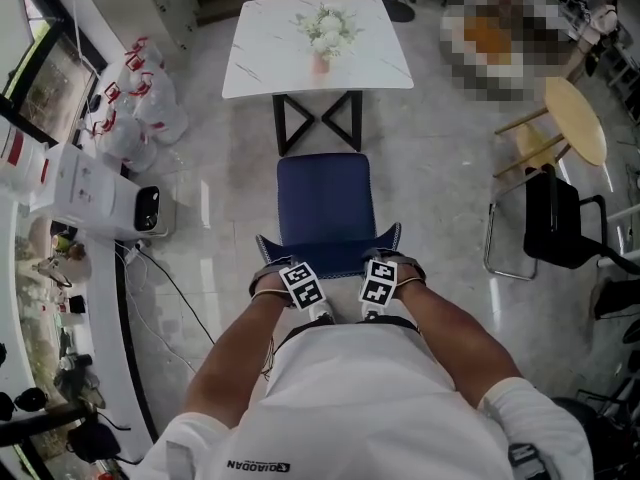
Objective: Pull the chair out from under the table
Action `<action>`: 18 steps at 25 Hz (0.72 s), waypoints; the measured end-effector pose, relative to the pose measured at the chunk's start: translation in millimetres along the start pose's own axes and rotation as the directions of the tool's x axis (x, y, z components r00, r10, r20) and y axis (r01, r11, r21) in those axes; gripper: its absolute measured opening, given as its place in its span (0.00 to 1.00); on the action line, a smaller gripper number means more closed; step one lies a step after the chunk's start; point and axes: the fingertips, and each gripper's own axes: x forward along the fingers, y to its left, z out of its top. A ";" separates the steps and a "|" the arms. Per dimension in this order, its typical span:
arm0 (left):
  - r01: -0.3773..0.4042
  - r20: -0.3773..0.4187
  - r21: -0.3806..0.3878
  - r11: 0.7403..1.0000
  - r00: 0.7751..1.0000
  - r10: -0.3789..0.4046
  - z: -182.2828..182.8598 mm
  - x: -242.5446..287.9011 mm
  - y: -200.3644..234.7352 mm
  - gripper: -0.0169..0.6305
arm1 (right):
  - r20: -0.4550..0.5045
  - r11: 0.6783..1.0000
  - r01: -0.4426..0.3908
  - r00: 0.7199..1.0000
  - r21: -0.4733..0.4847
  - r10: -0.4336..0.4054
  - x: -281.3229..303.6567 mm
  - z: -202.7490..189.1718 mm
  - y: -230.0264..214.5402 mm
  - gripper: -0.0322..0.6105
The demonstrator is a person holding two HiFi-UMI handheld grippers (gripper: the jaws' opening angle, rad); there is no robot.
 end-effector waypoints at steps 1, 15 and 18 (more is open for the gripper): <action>0.003 -0.001 -0.001 1.000 1.000 -0.003 0.1 -0.5 -0.9 0.19 | 0.000 1.000 -0.001 1.000 -0.001 0.001 -0.4 -0.5 0.3 0.21; 0.069 -0.018 -0.028 0.997 0.997 -0.069 5.5 -15.6 -14.0 0.18 | 0.018 0.999 -0.046 0.999 -0.013 0.046 -15.6 -0.8 3.5 0.21; 0.090 -0.026 -0.023 0.996 0.996 -0.090 4.6 -15.9 -19.9 0.19 | 0.012 0.997 -0.071 0.997 -0.021 0.071 -17.0 -1.5 8.4 0.21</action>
